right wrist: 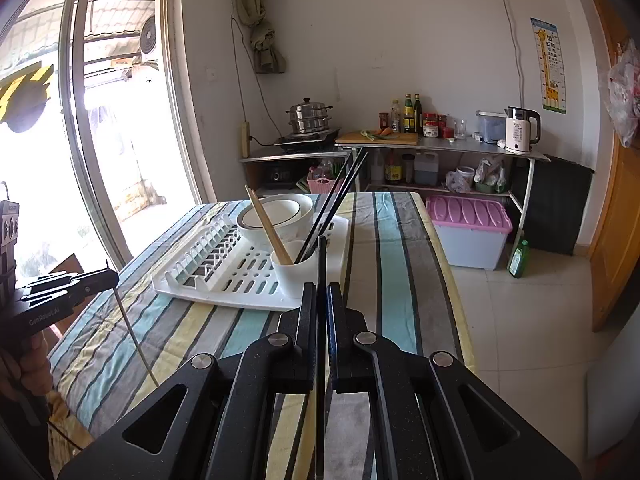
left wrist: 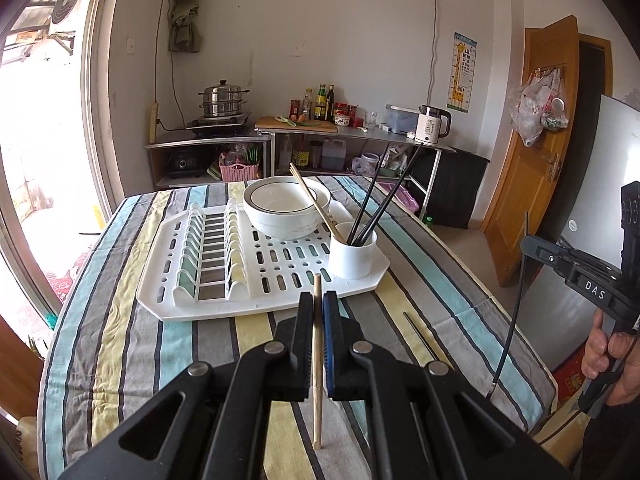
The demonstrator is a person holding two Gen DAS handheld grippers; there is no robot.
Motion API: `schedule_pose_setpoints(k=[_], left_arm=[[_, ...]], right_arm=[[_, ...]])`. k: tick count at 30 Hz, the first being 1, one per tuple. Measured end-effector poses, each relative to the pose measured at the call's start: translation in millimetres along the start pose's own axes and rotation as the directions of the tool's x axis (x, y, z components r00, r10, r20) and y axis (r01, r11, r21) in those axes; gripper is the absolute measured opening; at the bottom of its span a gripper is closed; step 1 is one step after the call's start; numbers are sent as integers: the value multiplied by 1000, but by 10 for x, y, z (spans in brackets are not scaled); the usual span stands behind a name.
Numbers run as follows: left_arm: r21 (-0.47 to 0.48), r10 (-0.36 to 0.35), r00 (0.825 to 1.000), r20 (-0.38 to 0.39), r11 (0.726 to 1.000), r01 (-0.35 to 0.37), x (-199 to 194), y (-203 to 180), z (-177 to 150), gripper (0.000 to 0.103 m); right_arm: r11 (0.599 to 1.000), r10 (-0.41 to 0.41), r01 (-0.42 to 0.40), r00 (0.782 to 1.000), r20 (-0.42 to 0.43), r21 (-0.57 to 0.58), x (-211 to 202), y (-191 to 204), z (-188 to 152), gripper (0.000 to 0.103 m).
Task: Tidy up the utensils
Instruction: 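Lift both held chopsticks upright and carry them over the white cup, then lower both chopsticks into the white cup and open both tools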
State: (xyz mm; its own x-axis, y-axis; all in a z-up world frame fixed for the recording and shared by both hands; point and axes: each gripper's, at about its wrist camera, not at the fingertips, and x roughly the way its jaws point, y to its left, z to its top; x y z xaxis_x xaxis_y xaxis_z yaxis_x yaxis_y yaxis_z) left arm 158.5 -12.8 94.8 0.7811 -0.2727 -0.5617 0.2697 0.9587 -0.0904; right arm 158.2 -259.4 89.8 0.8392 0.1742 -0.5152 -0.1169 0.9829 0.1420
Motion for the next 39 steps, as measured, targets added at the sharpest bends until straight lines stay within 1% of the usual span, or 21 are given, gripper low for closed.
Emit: schedule_pose_setpoints(k=[10, 15, 24, 30, 39], left_arm=[[2, -6, 1000, 2, 1000, 6, -17, -22, 34, 5], [0, -14, 1000, 5, 1000, 14, 2, -45, 149, 5], [15, -37, 999, 10, 999, 36, 186, -100, 516, 5], [-17, -70, 998, 4, 997, 70, 395, -91, 827, 5], [-52, -101, 994, 34, 993, 103, 646, -74, 1315, 5]], right_arm=[[1000, -2, 2, 1000, 24, -12, -105, -5, 42, 4], [1000, -7, 8, 999, 42, -17, -122, -18, 126, 4], [999, 2, 2, 997, 81, -46, -24, 78, 390, 4], [998, 26, -21, 995, 97, -53, 144, 152, 598, 4], [998, 55, -51, 990, 130, -35, 417, 207, 957, 4]])
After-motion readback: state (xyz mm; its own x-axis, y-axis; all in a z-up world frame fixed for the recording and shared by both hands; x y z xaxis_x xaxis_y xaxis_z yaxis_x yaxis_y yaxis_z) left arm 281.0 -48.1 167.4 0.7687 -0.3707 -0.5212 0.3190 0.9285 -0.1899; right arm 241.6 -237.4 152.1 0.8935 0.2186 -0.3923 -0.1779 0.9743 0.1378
